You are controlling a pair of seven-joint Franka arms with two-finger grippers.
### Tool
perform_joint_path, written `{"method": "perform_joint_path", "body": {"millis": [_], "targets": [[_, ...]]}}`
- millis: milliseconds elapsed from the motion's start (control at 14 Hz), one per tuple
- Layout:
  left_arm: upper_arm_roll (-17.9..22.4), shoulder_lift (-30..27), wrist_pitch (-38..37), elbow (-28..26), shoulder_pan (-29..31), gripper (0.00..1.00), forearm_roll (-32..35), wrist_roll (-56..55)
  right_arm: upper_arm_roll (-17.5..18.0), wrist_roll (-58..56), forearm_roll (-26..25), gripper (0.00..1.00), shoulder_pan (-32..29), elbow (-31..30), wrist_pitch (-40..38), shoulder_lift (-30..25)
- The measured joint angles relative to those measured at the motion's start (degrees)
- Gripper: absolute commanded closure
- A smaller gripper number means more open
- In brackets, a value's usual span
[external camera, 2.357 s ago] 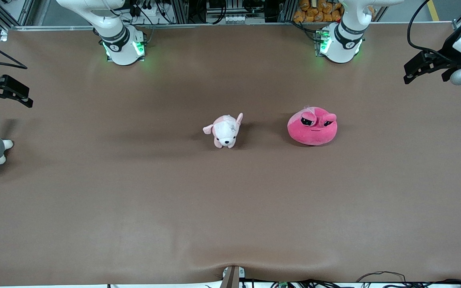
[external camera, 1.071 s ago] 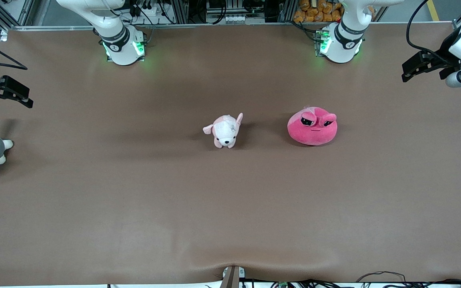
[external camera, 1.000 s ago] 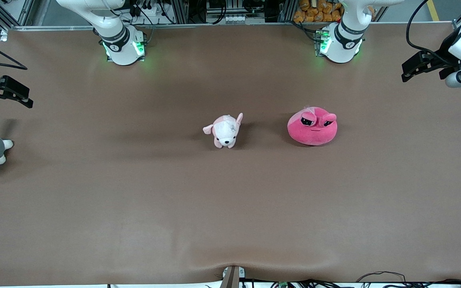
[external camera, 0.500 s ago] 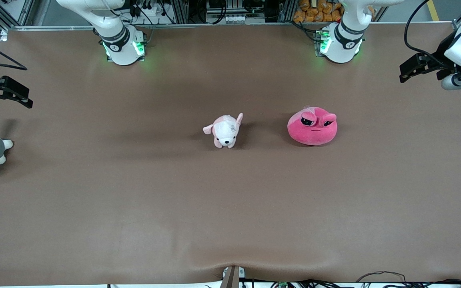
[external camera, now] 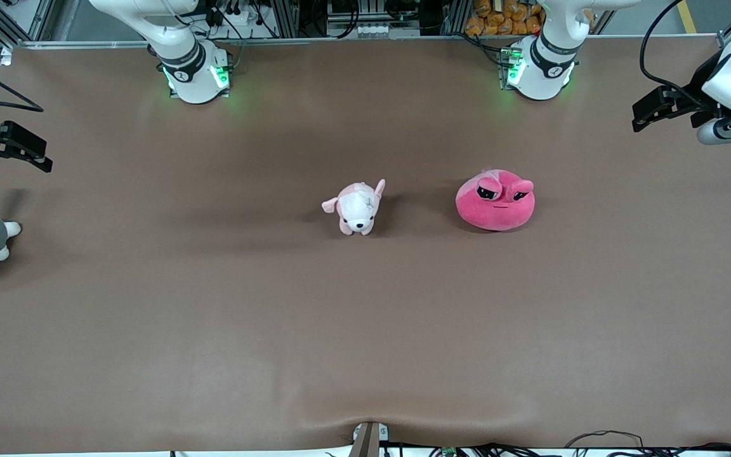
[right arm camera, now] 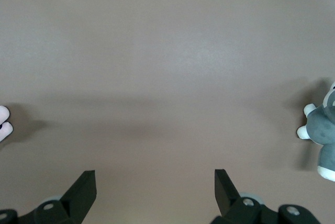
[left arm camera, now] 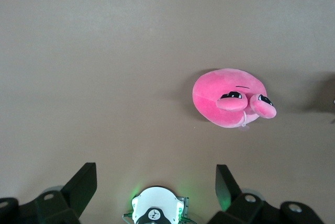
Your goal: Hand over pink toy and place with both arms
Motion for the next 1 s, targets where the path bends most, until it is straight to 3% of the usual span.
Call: {"method": "perform_joint_path", "body": {"millis": [1000], "targets": [[-0.30,0.11,0.73,-2.61,-0.06,0.00,0.00,-2.19,0.00,0.00,0.00,0.00,0.00,0.00,-0.01,0.15]]}}
